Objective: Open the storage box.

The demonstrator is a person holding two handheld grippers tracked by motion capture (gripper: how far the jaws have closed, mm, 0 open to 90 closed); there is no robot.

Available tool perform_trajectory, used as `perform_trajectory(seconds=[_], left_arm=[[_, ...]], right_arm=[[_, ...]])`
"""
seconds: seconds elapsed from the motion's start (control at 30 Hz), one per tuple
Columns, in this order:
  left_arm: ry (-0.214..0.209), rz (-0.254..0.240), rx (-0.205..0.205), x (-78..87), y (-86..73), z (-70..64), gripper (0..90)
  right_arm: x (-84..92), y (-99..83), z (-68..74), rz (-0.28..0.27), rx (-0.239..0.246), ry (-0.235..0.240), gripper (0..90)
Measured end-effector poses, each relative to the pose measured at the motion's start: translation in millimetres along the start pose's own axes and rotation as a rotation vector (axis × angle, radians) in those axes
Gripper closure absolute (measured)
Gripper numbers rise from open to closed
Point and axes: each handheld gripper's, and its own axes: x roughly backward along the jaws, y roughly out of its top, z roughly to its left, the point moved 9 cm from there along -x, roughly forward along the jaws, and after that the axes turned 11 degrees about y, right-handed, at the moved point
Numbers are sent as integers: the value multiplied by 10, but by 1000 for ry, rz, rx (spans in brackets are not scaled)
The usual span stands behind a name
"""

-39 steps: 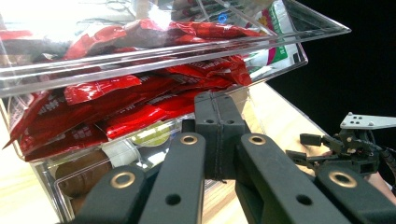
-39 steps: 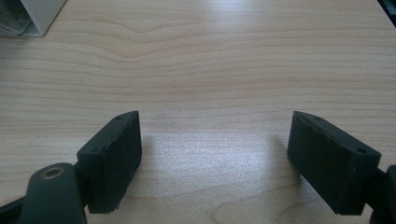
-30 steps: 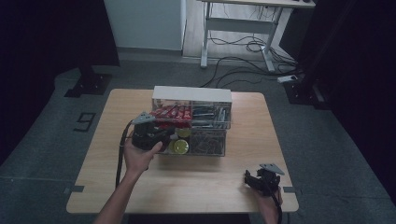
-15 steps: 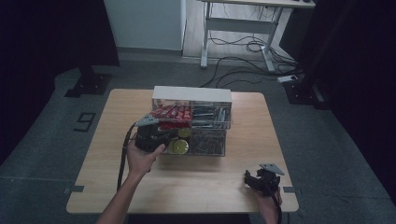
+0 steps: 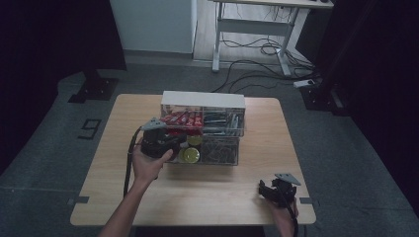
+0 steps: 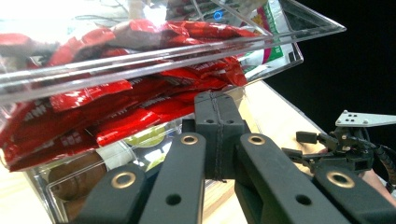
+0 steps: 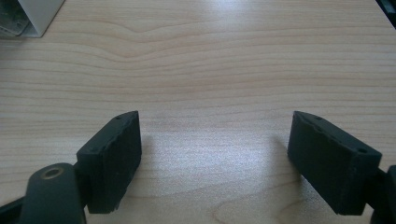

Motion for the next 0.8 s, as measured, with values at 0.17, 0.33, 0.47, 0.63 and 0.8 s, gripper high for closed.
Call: perform_trajectory(seconds=[0.17,0.33,0.47,0.63,0.8], left_arm=[[7,-6,-6,23,44,-6,900],[12,-13,-7,37,99,-12,900],[11,-17,-11,41,133,-21,900],[20,-13,-13,22,165,-22,900],[26,-10,-15,5,199,-18,900]], right_arm=[[0,0,0,0,0,0,177],[0,0,0,-1,-1,0,177],[0,1,0,-1,-1,0,177],[0,1,0,-1,-1,0,177],[-2,4,-3,-4,2,0,177]])
